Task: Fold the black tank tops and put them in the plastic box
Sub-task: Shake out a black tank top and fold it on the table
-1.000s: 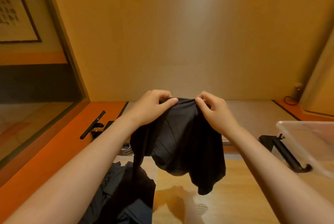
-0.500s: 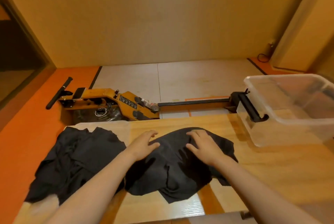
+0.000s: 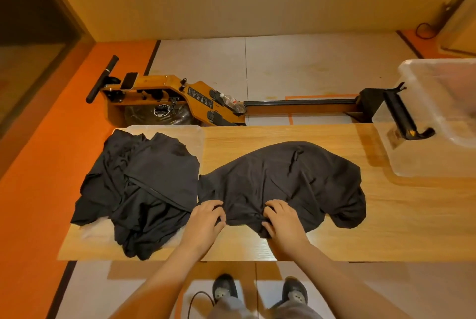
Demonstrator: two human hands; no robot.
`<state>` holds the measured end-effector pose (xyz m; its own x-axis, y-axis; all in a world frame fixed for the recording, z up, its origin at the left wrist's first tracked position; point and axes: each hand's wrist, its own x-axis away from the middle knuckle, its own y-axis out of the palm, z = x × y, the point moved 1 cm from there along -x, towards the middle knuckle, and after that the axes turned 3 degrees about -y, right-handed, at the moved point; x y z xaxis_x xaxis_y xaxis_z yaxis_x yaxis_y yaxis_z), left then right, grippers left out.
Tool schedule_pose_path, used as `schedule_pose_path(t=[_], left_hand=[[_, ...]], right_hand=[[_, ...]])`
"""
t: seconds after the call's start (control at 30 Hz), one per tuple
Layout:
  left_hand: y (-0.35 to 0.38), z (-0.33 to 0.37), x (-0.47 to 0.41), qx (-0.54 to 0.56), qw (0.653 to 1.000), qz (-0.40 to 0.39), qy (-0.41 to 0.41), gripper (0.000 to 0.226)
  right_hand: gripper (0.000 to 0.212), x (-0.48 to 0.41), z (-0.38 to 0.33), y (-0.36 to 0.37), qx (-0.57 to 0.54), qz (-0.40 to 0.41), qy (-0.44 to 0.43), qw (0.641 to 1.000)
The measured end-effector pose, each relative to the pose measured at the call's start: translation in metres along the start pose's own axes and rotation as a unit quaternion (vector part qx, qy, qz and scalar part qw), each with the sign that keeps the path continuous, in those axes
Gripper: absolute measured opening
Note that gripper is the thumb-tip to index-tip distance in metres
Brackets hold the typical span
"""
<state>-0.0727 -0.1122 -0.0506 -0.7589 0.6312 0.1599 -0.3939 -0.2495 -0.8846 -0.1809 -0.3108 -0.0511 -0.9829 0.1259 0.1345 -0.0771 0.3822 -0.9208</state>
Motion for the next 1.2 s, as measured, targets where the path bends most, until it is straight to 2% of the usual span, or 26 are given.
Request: schedule_pose_path(t=[0.03,0.17,0.33,0.4,0.5,0.57,0.67,0.77,0.87,0.93,1.03,1.1,1.17,1.2], left_hand=[[-0.004,0.002,0.0,0.009,1.0,0.01,-0.008,0.006],[-0.034,0.015,-0.004,0.072,0.997,0.004,-0.011,0.013],[-0.088,0.052,-0.014,0.257,0.966,-0.019,-0.007,0.01],[-0.107,0.062,-0.026,0.297,0.954,-0.038,-0.017,0.01],[-0.115,0.063,-0.057,0.278,0.959,-0.012,-0.057,0.009],[-0.104,0.058,-0.068,0.263,0.96,0.007,-0.097,0.021],[-0.068,0.053,-0.058,0.277,0.954,-0.002,-0.119,0.036],[-0.027,0.039,-0.035,0.232,0.959,-0.051,-0.151,0.053],[-0.002,0.021,-0.013,0.237,0.95,-0.03,-0.199,0.06],[0.006,0.016,-0.001,0.231,0.949,-0.001,-0.216,0.059],[0.015,0.016,0.006,0.153,0.957,0.06,-0.24,0.054],[0.018,0.016,0.007,0.127,0.955,0.08,-0.257,0.039],[0.019,0.013,0.006,0.128,0.954,0.088,-0.255,0.013],[0.018,0.012,0.006,0.13,0.956,0.085,-0.25,0.008]], right_hand=[[0.012,-0.002,0.001,-0.008,-0.043,-0.001,0.005,0.999],[0.023,-0.01,0.005,-0.058,-0.209,-0.013,0.071,0.975],[0.031,-0.009,0.002,-0.126,-0.349,0.029,0.059,0.935],[0.029,-0.012,0.007,-0.148,-0.365,0.059,0.058,0.927],[0.011,-0.023,0.029,-0.162,-0.309,0.154,0.115,0.932],[0.022,-0.026,0.042,-0.158,-0.273,0.178,0.175,0.929],[0.04,-0.025,0.048,-0.13,-0.26,0.134,0.179,0.94],[0.046,-0.02,0.042,-0.093,-0.206,0.059,0.147,0.966],[0.048,-0.019,0.035,-0.064,-0.17,0.039,0.124,0.977],[0.052,-0.022,0.026,-0.046,-0.125,0.011,0.085,0.988],[0.062,-0.027,0.011,-0.02,-0.018,-0.046,0.019,0.999],[0.061,-0.029,0.005,-0.007,0.033,-0.058,-0.009,0.998],[0.05,-0.033,0.003,0.001,0.058,-0.028,-0.003,0.998],[0.042,-0.033,0.003,0.001,0.061,-0.014,0.005,0.998]])
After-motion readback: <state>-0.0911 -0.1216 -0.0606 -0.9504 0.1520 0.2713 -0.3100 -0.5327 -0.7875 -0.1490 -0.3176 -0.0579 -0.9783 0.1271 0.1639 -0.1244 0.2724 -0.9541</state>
